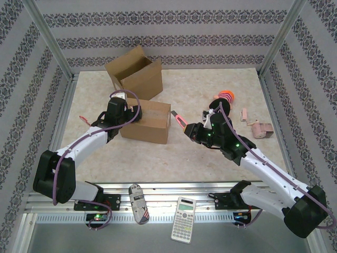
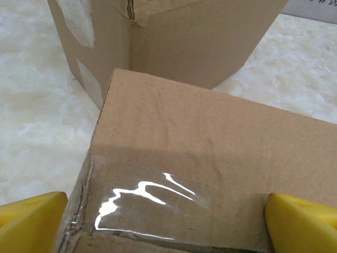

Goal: Unpack the express box

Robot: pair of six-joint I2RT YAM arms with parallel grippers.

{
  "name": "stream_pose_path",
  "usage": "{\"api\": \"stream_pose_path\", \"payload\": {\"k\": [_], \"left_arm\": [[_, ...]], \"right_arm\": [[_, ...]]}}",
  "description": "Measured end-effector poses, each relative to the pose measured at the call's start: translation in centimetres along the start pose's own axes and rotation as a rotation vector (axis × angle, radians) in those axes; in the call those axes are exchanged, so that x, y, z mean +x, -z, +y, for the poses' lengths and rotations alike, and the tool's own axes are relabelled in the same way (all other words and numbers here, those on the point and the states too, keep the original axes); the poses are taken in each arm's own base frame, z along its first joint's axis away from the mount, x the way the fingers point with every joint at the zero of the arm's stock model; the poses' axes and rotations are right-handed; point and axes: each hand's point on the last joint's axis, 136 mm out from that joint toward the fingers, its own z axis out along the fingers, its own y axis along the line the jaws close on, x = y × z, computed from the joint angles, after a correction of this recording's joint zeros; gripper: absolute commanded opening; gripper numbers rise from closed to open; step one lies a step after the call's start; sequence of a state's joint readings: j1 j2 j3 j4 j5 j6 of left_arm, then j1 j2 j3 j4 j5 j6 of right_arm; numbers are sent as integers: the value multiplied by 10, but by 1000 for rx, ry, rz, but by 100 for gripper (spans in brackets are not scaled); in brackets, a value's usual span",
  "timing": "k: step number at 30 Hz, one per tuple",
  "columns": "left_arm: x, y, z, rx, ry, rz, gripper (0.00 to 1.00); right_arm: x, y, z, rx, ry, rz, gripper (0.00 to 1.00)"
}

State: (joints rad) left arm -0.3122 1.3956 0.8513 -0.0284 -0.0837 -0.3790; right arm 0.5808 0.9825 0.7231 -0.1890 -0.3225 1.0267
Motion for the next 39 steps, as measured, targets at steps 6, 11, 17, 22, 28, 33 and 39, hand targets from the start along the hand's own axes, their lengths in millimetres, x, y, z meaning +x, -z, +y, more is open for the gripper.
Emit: {"api": "stream_pose_path", "payload": {"k": [6,11,17,22,28,33,39], "left_arm": [[0,0,0,-1,0,1,95],[0,-1,0,-2,-1,4,95],[0,-1,0,-2,-1,5,95],[0,-1,0,-2,-1,4,95],[1,-1,0,-2,-1,5,95],[1,-1,0,-2,-1,6,95],[1,-1,0,-2,-1,6,95]], "right_arm": [[-1,0,1,-3,1,-2,0],[-1,-1,1,-4,2,-2,0],[3,-4,2,-5,6,11,0],[3,-4,2,-5,7,10,0],[3,-4,2,-5,7,9,0],[1,0,5,-14,12,-4,0],[1,0,5,-16,12,-6,0]]}}
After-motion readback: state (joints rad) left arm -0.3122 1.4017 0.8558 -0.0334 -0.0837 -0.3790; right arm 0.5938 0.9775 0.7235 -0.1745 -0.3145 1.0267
